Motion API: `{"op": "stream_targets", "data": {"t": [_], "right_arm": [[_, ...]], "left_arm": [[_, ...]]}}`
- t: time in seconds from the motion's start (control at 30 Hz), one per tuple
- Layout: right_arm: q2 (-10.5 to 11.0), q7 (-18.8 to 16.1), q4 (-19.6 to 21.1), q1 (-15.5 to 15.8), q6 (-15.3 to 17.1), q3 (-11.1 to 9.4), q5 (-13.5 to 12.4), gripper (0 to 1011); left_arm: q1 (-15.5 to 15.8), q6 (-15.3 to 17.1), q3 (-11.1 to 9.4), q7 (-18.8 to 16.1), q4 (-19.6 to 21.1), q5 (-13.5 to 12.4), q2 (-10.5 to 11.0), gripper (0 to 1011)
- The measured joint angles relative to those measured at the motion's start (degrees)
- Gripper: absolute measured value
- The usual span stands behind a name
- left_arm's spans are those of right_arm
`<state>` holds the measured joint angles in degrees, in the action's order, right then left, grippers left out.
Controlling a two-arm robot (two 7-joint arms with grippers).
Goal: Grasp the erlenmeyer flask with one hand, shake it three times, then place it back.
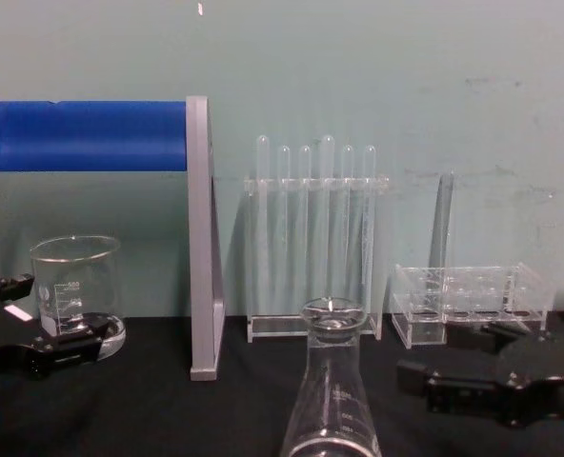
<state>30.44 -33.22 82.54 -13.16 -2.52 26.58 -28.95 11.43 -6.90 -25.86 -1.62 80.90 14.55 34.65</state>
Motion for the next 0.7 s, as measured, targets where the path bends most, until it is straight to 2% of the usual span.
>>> {"op": "stream_targets", "data": {"t": [0.23, 0.4, 0.43, 0.63, 0.7], "right_arm": [[-1.5, 5.8, 0.0, 1.5, 0.0, -3.3, 0.4, 1000], [-4.8, 12.6, -0.9, 1.8, 0.4, -6.1, 1.2, 1000], [-5.9, 14.9, -1.3, 1.7, 0.6, -6.8, 1.5, 1000], [-10.0, 21.8, -3.2, 0.7, 1.2, -8.7, 3.4, 1000], [-10.8, 23.1, -3.7, 0.4, 1.3, -8.9, 4.0, 1000]], "left_arm": [[0.0, 0.0, 0.0, 0.0, 0.0, 0.0, 0.0, 1001], [0.0, 0.0, 0.0, 0.0, 0.0, 0.0, 0.0, 1001], [0.0, 0.0, 0.0, 0.0, 0.0, 0.0, 0.0, 1001], [0.0, 0.0, 0.0, 0.0, 0.0, 0.0, 0.0, 1001], [0.0, 0.0, 0.0, 0.0, 0.0, 0.0, 0.0, 1001]]}}
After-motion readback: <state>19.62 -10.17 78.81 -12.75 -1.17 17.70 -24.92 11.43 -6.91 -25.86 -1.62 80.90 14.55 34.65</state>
